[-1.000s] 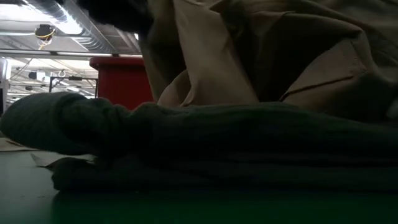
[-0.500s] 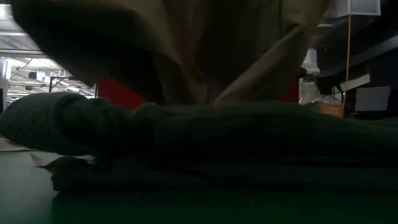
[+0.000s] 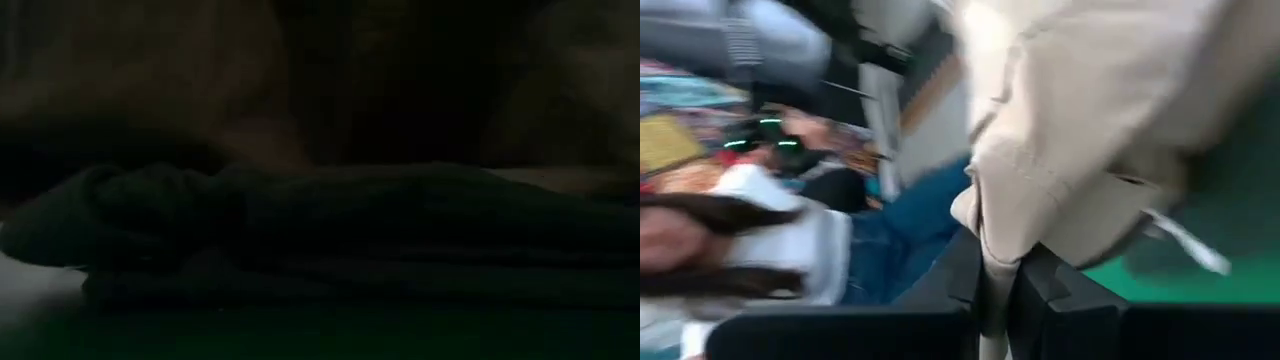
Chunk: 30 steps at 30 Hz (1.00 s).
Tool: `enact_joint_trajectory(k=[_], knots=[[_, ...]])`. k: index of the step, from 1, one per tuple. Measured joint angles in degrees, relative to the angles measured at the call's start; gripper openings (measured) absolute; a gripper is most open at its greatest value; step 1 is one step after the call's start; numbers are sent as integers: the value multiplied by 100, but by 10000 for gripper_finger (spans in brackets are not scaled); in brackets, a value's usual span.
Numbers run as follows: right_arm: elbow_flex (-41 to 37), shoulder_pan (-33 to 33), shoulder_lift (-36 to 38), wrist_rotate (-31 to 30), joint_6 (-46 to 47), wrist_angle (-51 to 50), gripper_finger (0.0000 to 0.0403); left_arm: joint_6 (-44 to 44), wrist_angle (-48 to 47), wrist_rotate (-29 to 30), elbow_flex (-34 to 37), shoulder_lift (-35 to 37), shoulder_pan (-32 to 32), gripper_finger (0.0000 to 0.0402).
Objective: Fold laundry
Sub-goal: Fold the grey shorts
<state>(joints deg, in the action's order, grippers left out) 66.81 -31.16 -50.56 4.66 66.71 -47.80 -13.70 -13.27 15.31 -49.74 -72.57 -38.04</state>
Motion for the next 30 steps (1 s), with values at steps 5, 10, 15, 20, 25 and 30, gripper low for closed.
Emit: enact_joint_trajectory(k=[5, 10, 15, 20, 25, 30], knots=[[1, 7, -217, 209, 538, -914, 24, -821, 4, -2, 0, -817, 69, 29], [0, 4, -455, 637, 676, -931, 24, -1027, 119, -224, 0, -1498, 248, 90], [0, 4, -767, 1128, 680, -941, 24, -1023, 461, -583, 2, -1797, 393, 151], [0, 4, -1125, 1661, 678, -941, 24, -993, 786, -1459, 4, -1583, 511, 185], [0, 4, -1508, 1747, 676, -917, 24, -983, 997, -1832, 4, -1218, 581, 192], [0, 0, -1972, 1756, 649, -603, 24, -823, 1050, -1734, 4, -798, 734, 192]])
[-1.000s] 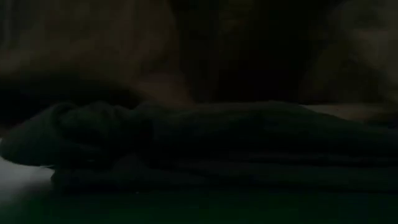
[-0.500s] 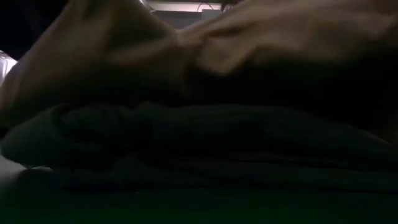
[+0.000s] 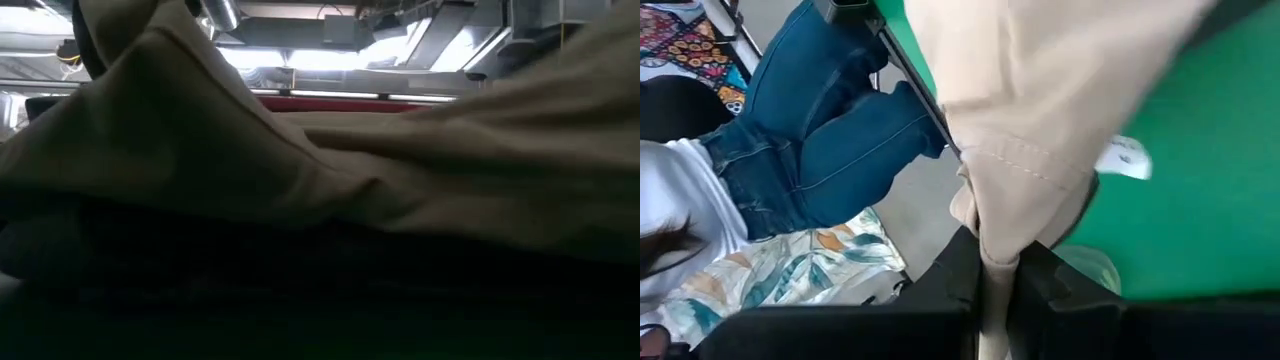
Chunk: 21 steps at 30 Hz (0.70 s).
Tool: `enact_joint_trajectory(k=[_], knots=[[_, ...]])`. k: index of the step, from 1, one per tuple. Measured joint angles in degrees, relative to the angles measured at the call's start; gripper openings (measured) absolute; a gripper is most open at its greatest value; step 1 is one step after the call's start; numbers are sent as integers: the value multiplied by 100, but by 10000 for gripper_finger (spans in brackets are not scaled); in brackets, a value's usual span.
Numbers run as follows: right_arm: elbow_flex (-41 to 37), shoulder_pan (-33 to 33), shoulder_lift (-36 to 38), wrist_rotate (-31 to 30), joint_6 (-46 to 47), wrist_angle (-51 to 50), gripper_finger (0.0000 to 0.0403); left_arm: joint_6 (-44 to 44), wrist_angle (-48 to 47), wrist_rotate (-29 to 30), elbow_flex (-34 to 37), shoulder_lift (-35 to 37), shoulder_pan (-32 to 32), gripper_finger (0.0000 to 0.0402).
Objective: Fold laundry
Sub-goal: Fold the grey shorts
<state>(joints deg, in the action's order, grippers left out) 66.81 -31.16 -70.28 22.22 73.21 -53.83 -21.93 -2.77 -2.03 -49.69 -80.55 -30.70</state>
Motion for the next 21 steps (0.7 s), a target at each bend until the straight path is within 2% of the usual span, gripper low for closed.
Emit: enact_joint_trajectory(k=[3, 8, 10, 14, 21], knots=[[0, 0, -308, 108, -22, 398, 24, 107, 69, 250, 0, 192, 152, 192], [0, -116, -775, 291, -428, 1051, 24, 508, 379, 1267, 0, 258, 497, 192], [0, -190, -927, 295, -473, 1286, 24, 772, 488, 1470, 0, 258, 718, 192], [0, -387, -1153, 294, -472, 1544, 24, 1116, 734, 1485, 0, 219, 1316, 192], [0, -579, -1259, 253, -472, 1526, 24, 1439, 1535, 968, 0, -198, 2189, 192]])
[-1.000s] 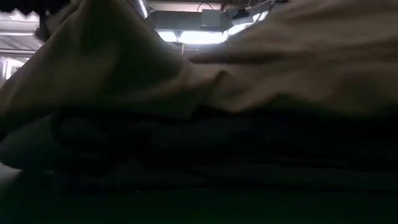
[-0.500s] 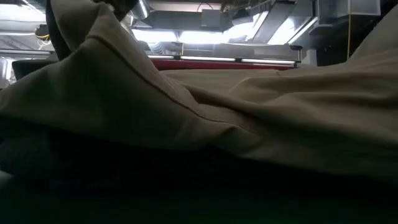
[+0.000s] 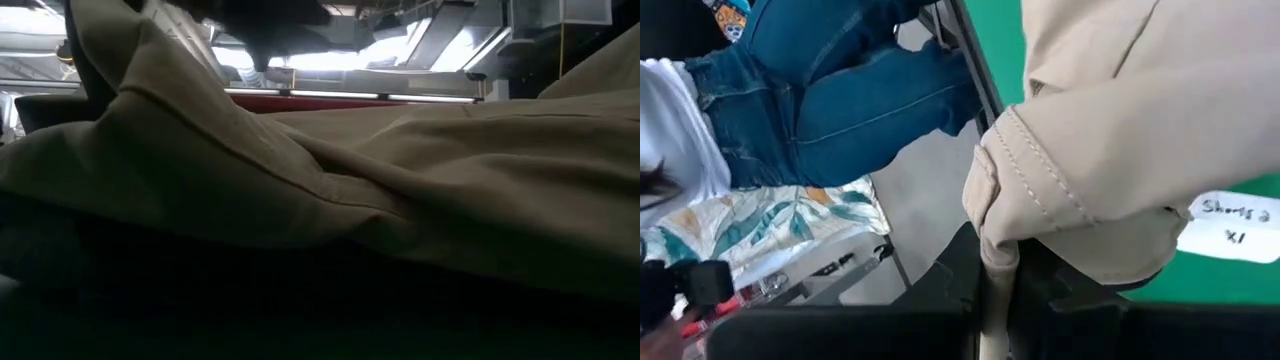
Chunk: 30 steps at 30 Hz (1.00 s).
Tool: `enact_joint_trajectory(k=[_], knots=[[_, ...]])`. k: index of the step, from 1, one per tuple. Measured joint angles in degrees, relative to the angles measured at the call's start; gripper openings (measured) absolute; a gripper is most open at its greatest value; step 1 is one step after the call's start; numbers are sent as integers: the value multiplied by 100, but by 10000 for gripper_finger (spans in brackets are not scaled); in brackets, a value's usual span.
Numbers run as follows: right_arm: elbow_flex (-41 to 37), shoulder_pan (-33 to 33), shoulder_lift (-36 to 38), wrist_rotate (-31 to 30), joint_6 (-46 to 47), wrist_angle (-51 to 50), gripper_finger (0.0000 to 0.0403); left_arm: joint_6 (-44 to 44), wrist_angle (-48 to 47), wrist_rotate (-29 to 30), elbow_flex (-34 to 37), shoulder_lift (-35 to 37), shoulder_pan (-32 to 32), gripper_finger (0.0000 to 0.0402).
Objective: Fold laundry
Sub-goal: Fold the grey shorts
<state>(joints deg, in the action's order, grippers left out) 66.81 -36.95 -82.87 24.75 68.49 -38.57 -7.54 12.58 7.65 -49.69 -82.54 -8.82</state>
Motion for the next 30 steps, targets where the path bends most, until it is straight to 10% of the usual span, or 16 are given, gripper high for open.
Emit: enact_joint_trajectory(k=[21, 30], knots=[[0, 22, 0, -175, 0, -6, 24, 65, 1053, 635, 0, -1933, 511, 192], [0, 22, 2, -176, 0, -7, 24, -404, 990, -596, 0, -2021, 755, 192]])
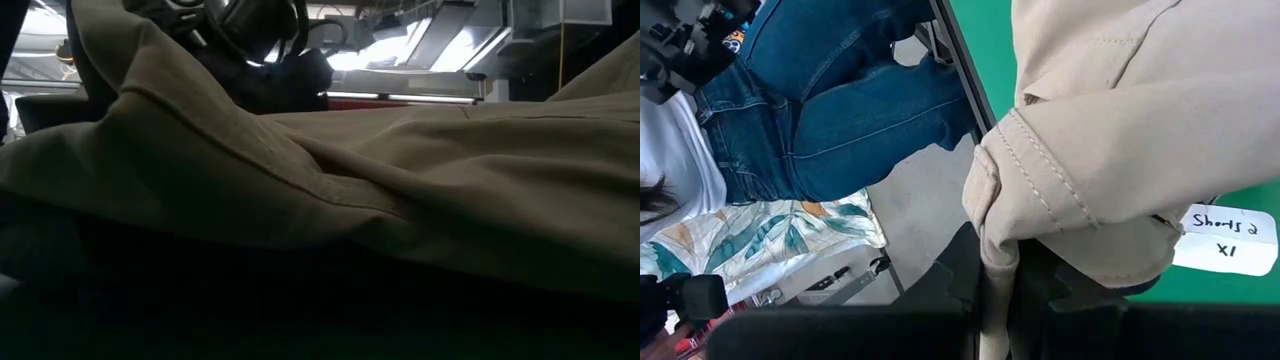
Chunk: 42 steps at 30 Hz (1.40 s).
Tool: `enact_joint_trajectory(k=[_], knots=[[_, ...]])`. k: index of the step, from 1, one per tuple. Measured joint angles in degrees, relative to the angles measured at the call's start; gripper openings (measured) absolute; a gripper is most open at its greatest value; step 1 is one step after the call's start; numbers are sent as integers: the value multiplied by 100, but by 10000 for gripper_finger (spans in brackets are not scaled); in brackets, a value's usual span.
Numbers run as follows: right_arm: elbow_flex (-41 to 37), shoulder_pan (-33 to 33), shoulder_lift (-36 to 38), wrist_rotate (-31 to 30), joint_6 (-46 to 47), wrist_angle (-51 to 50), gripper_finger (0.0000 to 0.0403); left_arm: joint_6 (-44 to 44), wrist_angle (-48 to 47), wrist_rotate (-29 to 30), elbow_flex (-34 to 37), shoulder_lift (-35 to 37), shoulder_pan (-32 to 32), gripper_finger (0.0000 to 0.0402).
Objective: Fold laundry
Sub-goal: Fold the grey shorts
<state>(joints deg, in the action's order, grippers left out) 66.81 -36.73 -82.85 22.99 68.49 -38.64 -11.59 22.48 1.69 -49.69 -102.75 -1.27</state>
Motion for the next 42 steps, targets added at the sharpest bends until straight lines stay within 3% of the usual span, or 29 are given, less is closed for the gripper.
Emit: enact_joint_trajectory(k=[4, 13, 17, 23, 26, 32, 42], knots=[[0, 0, 0, 0, 0, -1, 24, -182, -117, -745, 0, 1, 131, 192], [0, 0, 2, -3, 0, -1, 24, -195, -354, -887, 0, -1, 228, 177], [0, -2, 2, -123, -72, -8, 24, -182, -360, -891, 0, 55, 226, 128], [0, -2, 28, -568, -468, -6, 24, -178, -663, -895, 0, 503, 226, 16], [-4, -2, 110, -762, -570, -6, 24, -34, -950, -890, 0, 926, 208, 9], [500, -7, 350, -1484, -1079, -416, 24, 166, -1761, -415, 0, 2091, -47, 3], [2316, -4, 481, -3715, -2572, -1608, 24, 174, -2778, 1342, 0, 4155, -947, 2]])
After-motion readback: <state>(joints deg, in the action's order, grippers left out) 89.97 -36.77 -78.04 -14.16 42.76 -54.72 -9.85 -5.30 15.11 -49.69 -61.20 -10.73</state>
